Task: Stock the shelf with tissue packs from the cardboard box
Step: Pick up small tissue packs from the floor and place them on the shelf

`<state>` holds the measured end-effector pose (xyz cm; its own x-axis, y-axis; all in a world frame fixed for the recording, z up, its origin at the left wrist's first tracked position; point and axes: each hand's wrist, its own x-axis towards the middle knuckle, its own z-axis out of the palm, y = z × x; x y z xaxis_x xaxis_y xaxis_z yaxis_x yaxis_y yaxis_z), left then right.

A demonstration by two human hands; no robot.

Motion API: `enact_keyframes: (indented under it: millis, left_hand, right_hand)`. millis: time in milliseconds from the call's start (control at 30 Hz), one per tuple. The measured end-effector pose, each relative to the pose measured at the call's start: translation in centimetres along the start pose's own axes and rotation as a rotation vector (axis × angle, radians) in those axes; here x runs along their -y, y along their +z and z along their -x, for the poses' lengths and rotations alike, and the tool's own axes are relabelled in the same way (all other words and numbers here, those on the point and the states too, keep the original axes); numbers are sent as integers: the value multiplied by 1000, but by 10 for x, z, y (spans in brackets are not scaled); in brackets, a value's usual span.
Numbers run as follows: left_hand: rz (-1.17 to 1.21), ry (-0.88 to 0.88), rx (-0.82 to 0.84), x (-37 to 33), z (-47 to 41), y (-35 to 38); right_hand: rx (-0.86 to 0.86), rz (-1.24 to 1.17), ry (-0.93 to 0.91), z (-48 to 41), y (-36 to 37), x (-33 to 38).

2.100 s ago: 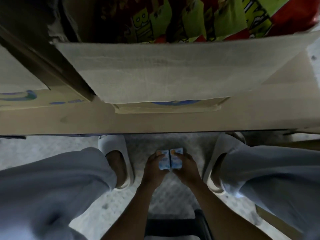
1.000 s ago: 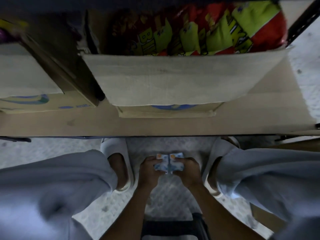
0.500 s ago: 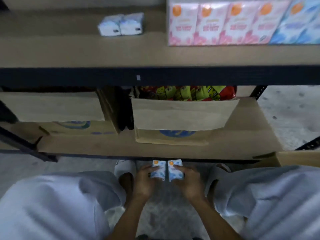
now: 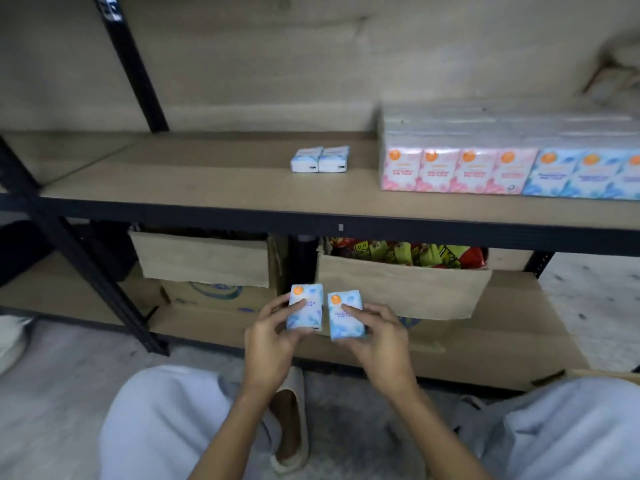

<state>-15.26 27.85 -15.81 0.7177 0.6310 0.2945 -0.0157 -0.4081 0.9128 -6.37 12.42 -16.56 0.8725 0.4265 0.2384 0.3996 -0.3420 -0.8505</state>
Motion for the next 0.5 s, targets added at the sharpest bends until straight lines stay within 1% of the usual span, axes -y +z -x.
enact_keyframes:
  millis: [167, 333, 400, 500]
  left_hand:
    - [92, 101, -89, -40, -31, -33]
    - [166, 187, -85, -85, -76, -47]
    - [171, 217, -83, -96, -96, -47]
    - [96, 238, -63, -108, -125, -43]
  right_hand:
    - [-49, -46, -134, -25, -13, 61]
    - [-140, -57, -245, -66, -33, 115]
    - [-146, -33, -263, -87, -41, 130]
    - [-130, -1, -240, -119, -49, 143]
